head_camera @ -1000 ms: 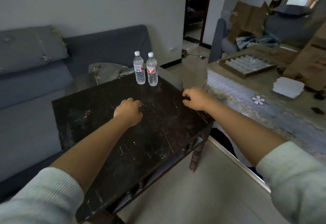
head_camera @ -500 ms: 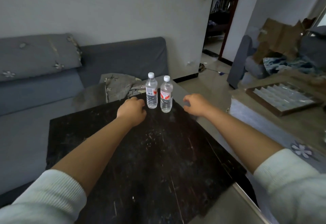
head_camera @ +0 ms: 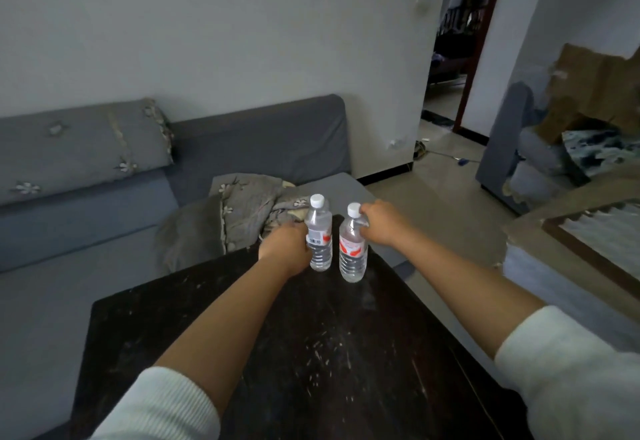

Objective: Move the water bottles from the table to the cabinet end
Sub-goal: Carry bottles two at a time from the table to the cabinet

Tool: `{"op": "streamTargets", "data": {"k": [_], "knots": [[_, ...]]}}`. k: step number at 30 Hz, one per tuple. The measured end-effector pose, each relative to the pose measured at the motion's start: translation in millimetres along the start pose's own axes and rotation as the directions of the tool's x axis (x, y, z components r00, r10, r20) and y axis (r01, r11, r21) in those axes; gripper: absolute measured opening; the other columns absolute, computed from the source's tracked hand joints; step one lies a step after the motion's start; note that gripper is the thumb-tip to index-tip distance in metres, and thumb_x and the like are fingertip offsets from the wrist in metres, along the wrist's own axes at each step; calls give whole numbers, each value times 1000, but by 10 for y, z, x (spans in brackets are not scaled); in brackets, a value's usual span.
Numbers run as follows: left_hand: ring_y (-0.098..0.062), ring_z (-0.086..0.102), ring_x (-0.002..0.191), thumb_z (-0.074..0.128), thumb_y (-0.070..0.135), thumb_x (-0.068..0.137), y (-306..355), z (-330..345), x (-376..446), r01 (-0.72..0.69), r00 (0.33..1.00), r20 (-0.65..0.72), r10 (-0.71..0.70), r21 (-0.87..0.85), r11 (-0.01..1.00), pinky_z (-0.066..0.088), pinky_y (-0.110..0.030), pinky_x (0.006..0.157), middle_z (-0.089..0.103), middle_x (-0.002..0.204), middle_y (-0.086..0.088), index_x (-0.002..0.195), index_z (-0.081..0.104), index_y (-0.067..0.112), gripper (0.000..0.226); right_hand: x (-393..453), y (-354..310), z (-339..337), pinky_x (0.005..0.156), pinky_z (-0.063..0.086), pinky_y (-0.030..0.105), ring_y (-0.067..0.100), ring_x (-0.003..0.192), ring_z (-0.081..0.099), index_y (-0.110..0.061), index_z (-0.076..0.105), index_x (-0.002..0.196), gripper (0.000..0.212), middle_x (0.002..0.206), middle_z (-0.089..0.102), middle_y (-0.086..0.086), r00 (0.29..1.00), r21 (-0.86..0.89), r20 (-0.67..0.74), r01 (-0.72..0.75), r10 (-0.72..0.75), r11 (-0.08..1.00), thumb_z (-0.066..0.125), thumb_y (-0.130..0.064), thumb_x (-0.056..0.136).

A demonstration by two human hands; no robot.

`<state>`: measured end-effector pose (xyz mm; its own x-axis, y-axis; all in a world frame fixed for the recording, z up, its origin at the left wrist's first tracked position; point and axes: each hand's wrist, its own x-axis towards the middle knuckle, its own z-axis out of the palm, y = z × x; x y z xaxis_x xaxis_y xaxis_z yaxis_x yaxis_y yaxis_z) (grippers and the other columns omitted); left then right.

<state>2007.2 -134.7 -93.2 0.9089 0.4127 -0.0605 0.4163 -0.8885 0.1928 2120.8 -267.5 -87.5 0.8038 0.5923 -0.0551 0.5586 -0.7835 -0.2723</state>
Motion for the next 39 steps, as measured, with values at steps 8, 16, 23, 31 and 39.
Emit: {"op": "streamTargets", "data": {"k": [8,16,23,31,39], "knots": [[-30,48,122,47,22,93,137,205,742,70,998,-6,-70,-36,997,45,-40,95,47,135,-12,129,45,11,38,771,155,242,102,43,42,34,125,47,-17,36,141,57,139,39,15,995,21,97,36,-38,999,58,-19,89],[-35,37,132,52,18,90,180,390,1544,121,991,58,-118,-42,992,41,-44,104,31,146,-16,142,29,18,56,1105,361,383,93,44,36,35,115,52,-11,49,129,38,129,47,16,960,2,166,229,-227,973,49,-15,91],[-35,47,122,52,23,92,210,471,1785,109,989,100,-109,7,994,41,-40,98,43,136,-19,126,48,7,38,1047,485,396,85,45,39,36,109,54,-1,47,121,30,126,43,17,943,-62,192,286,-270,956,49,-9,92],[-32,54,110,63,18,82,203,485,1102,112,991,80,-104,-97,989,43,-32,89,55,121,-19,111,58,5,33,665,677,404,86,45,36,36,108,55,-5,54,115,28,124,45,15,966,77,150,199,-209,977,55,-16,89],[-27,59,101,67,27,77,406,433,266,24,986,164,-12,-67,997,44,-30,78,64,106,-11,94,64,10,24,-57,699,374,71,35,27,32,106,56,-10,64,108,26,101,43,7,975,124,126,167,-183,978,61,-13,81]]}}
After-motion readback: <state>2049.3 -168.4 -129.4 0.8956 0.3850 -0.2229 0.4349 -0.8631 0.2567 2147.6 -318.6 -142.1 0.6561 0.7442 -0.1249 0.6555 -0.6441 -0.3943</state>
